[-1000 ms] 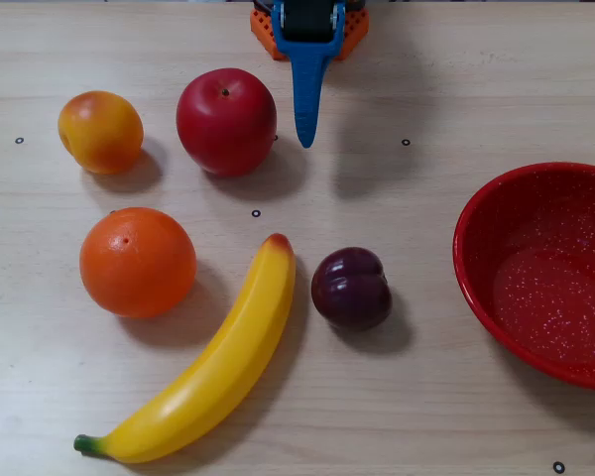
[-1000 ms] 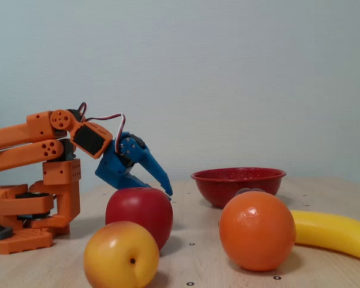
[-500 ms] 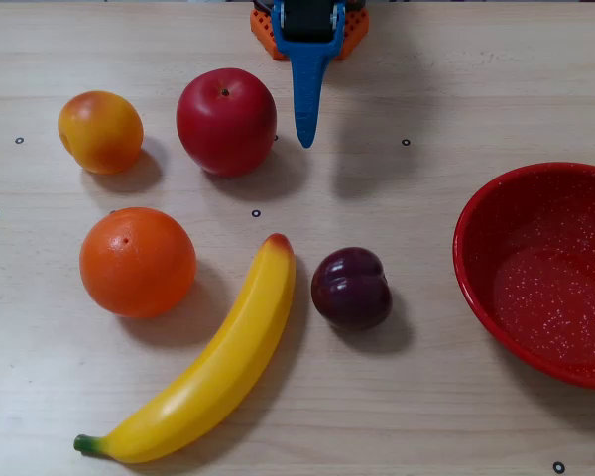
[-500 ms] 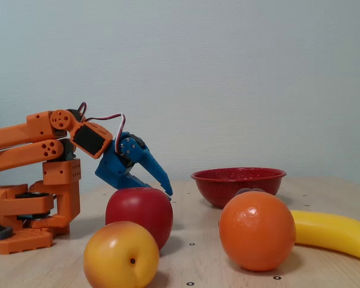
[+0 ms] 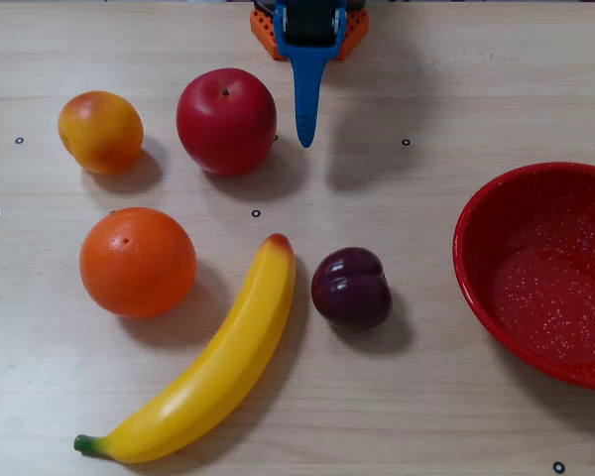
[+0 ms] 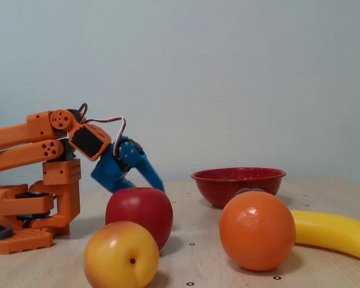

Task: Put plum in the red bowl.

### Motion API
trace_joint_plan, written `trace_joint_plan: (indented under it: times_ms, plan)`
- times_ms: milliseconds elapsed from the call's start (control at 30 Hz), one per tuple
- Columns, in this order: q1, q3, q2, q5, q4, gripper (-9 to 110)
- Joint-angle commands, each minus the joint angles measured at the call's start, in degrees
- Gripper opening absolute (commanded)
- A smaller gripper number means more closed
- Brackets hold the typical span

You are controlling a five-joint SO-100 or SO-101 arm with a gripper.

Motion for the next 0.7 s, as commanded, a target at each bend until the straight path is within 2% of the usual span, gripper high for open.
trace_joint_plan:
  times_ms: [0, 667]
  plan:
    - [-1.05, -5.27, -1.14, -1.23, 4.48, 0]
    - [-5.10, -44.56, -19.25, -11.34, 26.46, 0]
